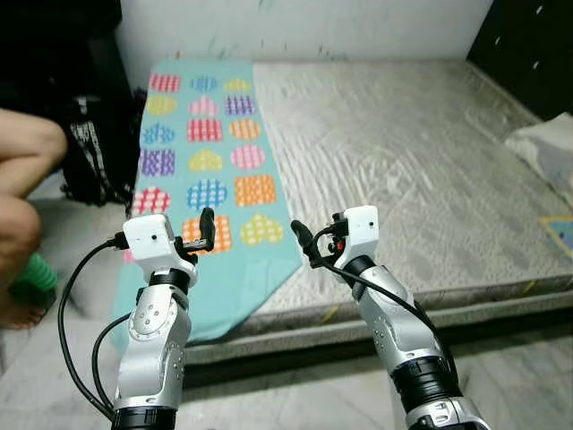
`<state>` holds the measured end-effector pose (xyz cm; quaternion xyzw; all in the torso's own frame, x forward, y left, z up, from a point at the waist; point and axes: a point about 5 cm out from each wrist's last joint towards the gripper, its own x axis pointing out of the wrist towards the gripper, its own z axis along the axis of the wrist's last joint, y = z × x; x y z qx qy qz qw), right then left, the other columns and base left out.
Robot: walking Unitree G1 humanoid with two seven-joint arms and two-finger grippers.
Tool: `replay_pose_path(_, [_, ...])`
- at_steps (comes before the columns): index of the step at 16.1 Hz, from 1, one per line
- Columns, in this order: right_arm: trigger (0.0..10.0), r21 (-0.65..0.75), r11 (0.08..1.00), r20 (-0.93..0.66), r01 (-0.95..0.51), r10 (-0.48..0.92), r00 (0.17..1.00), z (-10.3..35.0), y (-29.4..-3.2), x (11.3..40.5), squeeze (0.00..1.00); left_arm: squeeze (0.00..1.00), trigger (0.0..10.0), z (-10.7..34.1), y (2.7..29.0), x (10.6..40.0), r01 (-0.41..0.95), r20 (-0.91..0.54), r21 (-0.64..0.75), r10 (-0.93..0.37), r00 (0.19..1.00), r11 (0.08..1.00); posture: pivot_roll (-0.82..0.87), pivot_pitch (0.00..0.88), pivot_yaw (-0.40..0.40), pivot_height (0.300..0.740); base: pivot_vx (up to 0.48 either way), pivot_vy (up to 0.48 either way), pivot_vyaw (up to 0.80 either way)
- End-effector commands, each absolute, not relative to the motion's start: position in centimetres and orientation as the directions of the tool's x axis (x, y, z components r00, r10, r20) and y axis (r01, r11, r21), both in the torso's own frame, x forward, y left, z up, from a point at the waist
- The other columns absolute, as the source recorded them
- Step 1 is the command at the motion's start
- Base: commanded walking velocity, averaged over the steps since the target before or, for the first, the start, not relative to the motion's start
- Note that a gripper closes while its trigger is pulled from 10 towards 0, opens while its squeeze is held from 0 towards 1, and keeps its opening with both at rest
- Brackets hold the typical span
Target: Clean up the room
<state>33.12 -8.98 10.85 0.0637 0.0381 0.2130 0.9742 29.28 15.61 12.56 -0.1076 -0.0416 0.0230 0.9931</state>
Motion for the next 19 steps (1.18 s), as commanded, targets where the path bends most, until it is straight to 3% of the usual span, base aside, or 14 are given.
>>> replay_pose_path(1, [10.0,0.129,0.903,-0.042,-0.410,0.419,0.907,11.10,-9.14,33.32,0.00,0.00,10.0,12.67,15.41,29.12,-0.017,0.089,-0.215,0.037,0.995,0.977,0.05,0.072,-0.058,0.740,0.390,0.000,0.00])
replay_pose_path(12, [10.0,0.127,0.905,-0.044,-0.406,0.414,0.909,11.03,-9.21,33.37,0.00,0.00,10.0,12.68,15.54,29.13,-0.022,0.085,-0.217,0.041,0.996,0.976,0.05,0.078,-0.055,0.740,0.383,0.000,0.00])
replay_pose_path(19, [10.0,0.127,0.907,-0.049,-0.402,0.410,0.911,10.87,-9.31,33.39,0.00,0.00,10.0,12.40,15.39,29.28,-0.057,0.059,-0.222,0.072,0.996,0.973,0.05,0.082,-0.055,0.740,0.000,0.000,0.00])
